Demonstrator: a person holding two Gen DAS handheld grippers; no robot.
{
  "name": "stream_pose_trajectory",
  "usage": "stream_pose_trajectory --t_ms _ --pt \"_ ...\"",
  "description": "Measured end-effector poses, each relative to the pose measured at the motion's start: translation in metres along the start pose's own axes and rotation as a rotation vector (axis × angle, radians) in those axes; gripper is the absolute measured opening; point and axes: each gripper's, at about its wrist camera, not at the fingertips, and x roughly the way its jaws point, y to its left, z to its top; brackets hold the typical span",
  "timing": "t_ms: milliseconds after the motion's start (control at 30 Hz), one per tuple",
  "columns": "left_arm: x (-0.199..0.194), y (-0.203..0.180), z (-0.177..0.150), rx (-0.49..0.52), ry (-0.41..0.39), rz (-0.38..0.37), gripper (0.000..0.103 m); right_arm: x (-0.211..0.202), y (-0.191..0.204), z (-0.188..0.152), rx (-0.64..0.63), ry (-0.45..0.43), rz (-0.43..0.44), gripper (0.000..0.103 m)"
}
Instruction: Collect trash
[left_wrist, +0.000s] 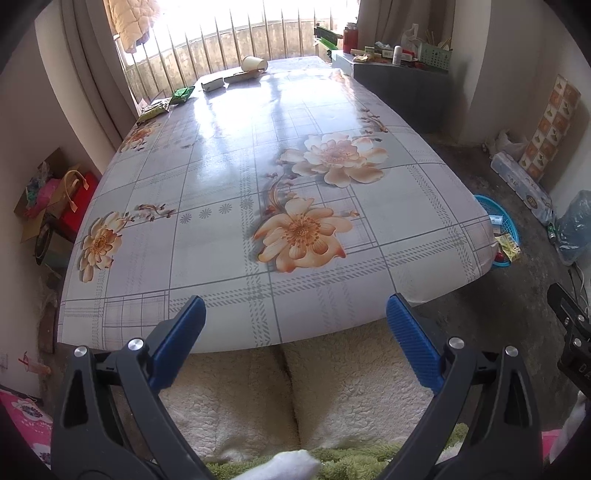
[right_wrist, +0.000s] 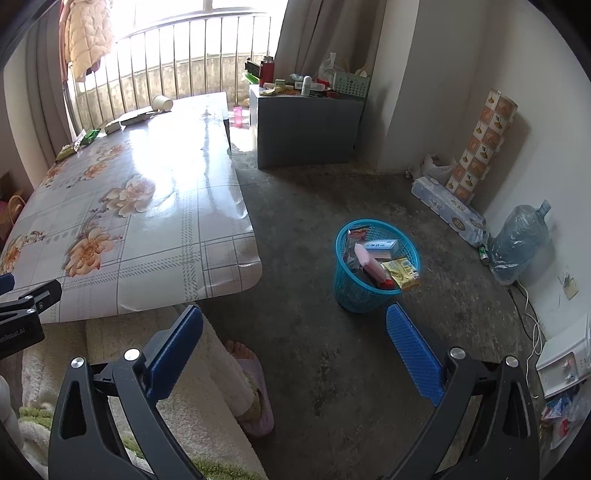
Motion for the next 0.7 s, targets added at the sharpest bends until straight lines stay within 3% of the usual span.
stream_pose_trajectory --t_ms 700 --pt "-0.0049 -0.0093 0.0000 0.020 -0.006 -0.015 0.094 0.0004 -0.0047 -0.0018 0.014 -0.002 0.002 0.097"
